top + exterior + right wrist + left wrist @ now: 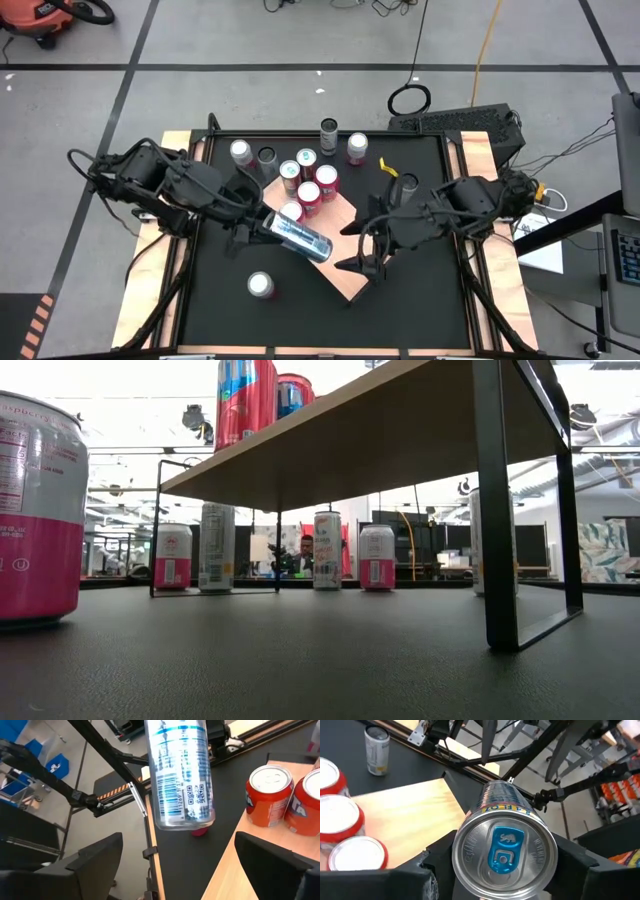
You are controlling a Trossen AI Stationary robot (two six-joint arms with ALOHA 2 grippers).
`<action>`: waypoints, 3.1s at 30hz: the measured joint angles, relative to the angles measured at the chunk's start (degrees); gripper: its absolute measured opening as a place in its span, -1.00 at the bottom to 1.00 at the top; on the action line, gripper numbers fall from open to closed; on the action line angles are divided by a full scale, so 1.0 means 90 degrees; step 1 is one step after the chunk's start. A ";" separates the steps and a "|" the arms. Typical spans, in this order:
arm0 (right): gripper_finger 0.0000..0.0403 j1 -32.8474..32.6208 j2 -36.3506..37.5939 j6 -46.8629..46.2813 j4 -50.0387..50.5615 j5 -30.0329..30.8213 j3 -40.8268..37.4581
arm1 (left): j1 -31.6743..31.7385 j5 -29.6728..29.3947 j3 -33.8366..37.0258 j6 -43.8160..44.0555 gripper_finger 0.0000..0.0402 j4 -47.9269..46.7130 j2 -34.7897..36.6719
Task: Place canned beverage on shelf
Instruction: Put the blue soda can on the shelf aligned with the other blue soda cans
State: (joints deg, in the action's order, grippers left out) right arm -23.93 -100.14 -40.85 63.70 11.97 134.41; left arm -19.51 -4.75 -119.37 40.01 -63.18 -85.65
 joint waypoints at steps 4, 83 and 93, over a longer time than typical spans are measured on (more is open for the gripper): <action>0.81 -0.0056 -0.0022 0.0100 0.0002 0.0015 0.0000 | 0.0000 -0.0006 -0.0001 0.0196 0.17 0.0002 0.0000; 0.06 0.0520 -0.0600 0.3054 -0.0774 0.1499 -0.0007 | 0.0041 -0.2210 -0.0007 0.2195 0.65 0.0840 0.0064; 0.06 0.0528 -0.0595 0.2362 -0.1875 0.2749 -0.0007 | -0.0040 -0.3829 -0.0007 0.0517 0.66 0.1770 0.0606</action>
State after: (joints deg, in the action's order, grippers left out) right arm -19.18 -105.49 -19.59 46.83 36.72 134.34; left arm -19.87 -39.22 -119.44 44.67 -47.25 -80.19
